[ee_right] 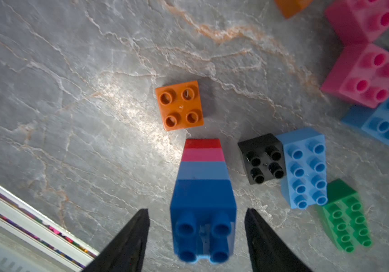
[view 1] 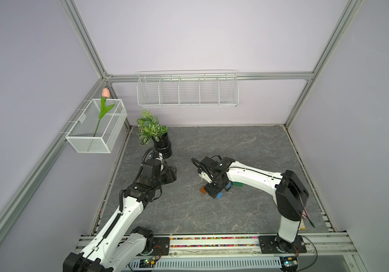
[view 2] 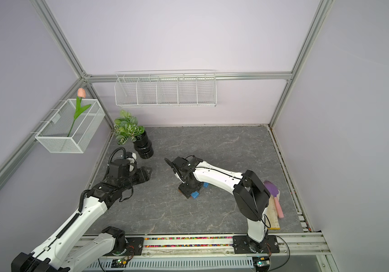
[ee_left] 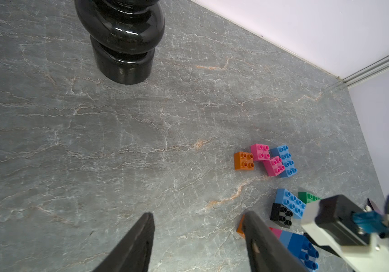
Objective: Assemble the letter p with lego
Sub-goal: Adjust the lego brick at the center of the board.
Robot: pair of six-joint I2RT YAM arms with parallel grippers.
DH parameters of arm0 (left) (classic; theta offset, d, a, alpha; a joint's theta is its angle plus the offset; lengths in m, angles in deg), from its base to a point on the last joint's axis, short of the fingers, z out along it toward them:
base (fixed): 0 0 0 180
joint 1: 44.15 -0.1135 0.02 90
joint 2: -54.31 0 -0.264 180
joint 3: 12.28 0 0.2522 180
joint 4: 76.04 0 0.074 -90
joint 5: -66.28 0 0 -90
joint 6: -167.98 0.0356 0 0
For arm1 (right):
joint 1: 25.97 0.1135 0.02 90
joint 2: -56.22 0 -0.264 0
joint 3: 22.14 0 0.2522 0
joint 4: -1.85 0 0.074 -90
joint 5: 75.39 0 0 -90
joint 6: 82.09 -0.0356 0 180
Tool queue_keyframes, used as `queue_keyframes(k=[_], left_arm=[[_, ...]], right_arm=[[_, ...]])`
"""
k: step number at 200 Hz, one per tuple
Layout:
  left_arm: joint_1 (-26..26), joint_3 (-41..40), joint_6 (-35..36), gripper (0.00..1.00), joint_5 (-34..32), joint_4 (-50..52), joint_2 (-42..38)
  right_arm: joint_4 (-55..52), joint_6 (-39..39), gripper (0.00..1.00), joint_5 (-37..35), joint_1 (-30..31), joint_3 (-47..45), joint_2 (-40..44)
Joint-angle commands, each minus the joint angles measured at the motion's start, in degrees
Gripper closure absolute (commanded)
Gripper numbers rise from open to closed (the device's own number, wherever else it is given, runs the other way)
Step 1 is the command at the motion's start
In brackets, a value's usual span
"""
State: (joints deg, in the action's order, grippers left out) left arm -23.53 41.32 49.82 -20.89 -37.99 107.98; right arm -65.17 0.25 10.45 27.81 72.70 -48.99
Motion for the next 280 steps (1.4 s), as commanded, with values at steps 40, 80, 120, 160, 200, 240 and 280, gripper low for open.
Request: queue_keyframes(k=[40, 80, 120, 160, 200, 240, 280], left_arm=[[-0.21, -0.38, 0.50, 0.37, -0.22, 0.26, -0.93], [-0.23, -0.42, 0.39, 0.37, -0.19, 0.25, -1.18], [-0.23, -0.39, 0.30, 0.37, 0.01, 0.38, -1.35], [-0.19, -0.37, 0.29, 0.37, 0.06, 0.39, -1.38], [-0.23, -0.40, 0.21, 0.37, 0.03, 0.43, -1.52], [-0.23, -0.51, 0.21, 0.37, -0.05, 0.54, -1.64], [-0.23, -0.70, 0.17, 0.37, -0.24, 0.27, -1.72]], right_arm=[[4.49, -8.15, 0.28, -1.91, 0.47, -10.09, 8.13], [6.78, -11.70, 0.28, -5.97, 0.54, -13.89, 10.85], [7.68, -13.53, 0.28, -11.92, 0.54, -15.93, 11.56], [9.52, -13.61, 0.29, -13.66, 0.45, -17.18, 11.97], [11.37, -13.35, 0.29, -14.61, 0.20, -17.45, 12.30], [9.85, -13.63, 0.31, -12.21, 0.19, -17.01, 14.65], [5.33, -13.34, 0.33, -7.87, -0.27, -11.25, 17.92]])
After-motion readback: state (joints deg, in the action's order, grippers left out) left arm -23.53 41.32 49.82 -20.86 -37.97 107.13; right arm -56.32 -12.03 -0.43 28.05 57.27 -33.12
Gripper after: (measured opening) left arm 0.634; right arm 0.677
